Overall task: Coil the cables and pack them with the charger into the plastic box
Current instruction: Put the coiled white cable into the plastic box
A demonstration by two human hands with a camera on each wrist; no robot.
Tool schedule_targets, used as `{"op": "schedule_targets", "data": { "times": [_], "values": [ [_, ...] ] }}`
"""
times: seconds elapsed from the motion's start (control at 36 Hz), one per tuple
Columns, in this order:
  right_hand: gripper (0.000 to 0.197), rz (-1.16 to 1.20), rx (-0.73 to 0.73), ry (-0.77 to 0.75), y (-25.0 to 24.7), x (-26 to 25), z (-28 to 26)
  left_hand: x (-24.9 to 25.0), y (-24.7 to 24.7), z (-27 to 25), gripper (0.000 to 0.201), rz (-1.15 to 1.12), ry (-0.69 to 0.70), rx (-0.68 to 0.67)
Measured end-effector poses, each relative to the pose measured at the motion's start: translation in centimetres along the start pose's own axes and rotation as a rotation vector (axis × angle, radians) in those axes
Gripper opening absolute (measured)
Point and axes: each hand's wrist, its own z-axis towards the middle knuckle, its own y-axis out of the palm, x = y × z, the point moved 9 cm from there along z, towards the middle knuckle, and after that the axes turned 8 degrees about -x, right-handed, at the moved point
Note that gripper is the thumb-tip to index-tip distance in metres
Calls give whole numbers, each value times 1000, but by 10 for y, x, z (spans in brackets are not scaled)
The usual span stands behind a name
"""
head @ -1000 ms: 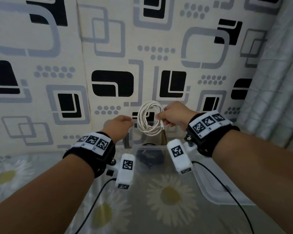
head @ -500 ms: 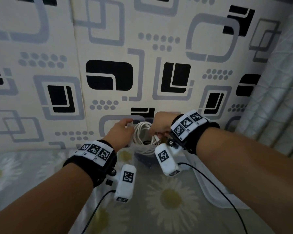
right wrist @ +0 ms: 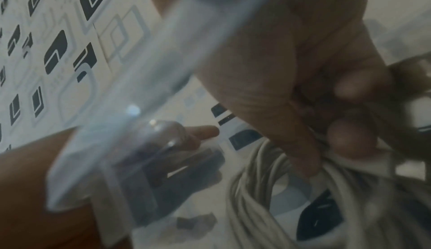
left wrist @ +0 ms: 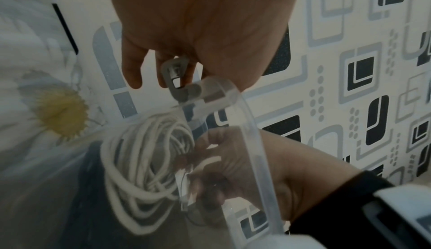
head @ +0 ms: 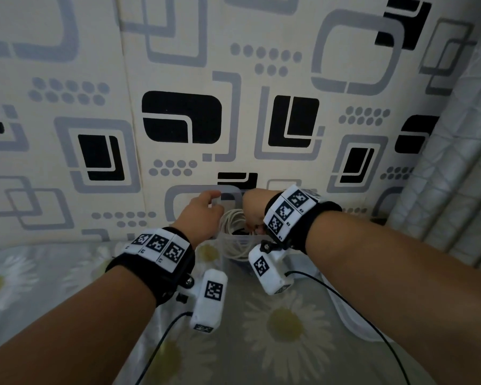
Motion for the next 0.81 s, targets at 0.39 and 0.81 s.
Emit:
{"op": "schedule_targets", "data": {
  "times": [0.39, 0.81],
  "values": [
    [37, -99, 141, -155, -1, -35, -35, -1, 1, -1, 44, 11, -29, -25],
    [7, 440, 322, -127, -21, 8, -73, 0, 2, -8, 61, -134, -113, -52]
  ]
}}
